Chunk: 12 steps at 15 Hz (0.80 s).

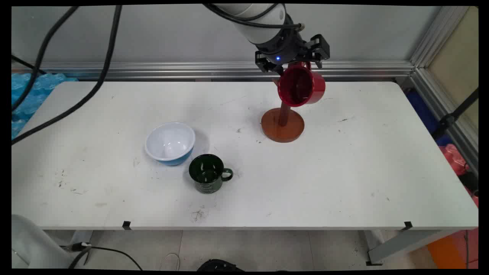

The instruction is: Pick up the red mug from the rack

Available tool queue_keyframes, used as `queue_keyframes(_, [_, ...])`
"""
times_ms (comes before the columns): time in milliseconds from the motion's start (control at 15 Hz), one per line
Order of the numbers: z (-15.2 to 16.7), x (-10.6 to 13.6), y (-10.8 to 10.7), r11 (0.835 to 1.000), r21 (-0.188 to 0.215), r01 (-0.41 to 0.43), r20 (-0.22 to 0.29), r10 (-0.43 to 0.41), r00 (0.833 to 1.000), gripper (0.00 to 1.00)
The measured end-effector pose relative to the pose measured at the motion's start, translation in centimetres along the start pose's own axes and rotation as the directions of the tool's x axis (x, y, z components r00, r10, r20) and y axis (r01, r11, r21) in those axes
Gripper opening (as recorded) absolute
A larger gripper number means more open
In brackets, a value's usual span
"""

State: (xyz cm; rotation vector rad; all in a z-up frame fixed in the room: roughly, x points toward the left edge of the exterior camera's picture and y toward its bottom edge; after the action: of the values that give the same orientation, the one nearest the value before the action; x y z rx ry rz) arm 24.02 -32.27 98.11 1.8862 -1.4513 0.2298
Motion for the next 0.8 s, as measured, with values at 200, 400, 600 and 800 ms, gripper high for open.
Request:
queue_keyframes(200, [-0.7,-0.1,-0.5,1.000,-0.010,-0.020,0.004,0.020,1.000,1.00])
queue_keyframes(400, [-1.6,-0.1,-1.4,0.999,-0.019,-0.043,0.010,0.043,0.999,1.00])
queue_keyframes(600, [-3.3,-0.1,-3.1,0.995,-0.039,-0.095,0.021,0.096,0.995,1.00])
queue_keyframes(800, [-5.2,0.2,-5.6,0.985,-0.060,-0.162,0.035,0.164,0.986,1.00])
